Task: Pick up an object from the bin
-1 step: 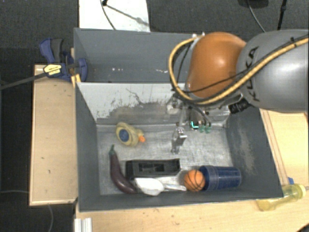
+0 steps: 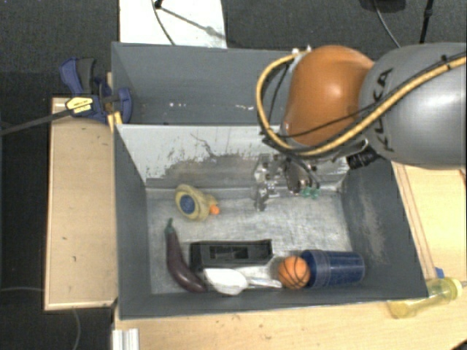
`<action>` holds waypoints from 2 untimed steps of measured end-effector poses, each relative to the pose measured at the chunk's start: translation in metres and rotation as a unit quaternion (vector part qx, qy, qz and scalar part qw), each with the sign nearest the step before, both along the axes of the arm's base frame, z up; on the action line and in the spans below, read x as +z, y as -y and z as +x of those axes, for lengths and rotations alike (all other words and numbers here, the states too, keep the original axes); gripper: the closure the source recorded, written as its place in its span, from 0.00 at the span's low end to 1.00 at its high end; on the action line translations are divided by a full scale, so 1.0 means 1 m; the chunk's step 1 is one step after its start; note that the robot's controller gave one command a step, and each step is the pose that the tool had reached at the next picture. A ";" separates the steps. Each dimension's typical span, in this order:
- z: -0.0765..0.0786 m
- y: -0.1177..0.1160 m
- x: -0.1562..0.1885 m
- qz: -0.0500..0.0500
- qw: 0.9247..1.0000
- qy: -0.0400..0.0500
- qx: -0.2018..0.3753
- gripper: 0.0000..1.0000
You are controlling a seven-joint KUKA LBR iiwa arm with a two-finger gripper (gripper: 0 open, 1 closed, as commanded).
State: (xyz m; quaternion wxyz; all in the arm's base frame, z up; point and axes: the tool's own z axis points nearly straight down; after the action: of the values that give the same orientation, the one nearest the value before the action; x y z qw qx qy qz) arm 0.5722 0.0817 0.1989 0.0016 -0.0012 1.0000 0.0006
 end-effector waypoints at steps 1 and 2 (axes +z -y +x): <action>0.000 0.000 0.000 0.000 1.000 0.000 0.000 1.00; 0.000 -0.001 -0.028 0.000 1.000 0.001 0.000 1.00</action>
Offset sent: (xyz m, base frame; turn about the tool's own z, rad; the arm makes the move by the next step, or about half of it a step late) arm -0.0012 0.0007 -0.0398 -0.0053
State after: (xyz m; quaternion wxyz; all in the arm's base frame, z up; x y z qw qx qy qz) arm 0.5724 0.0822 0.1707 0.0024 -0.0014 1.0000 0.0008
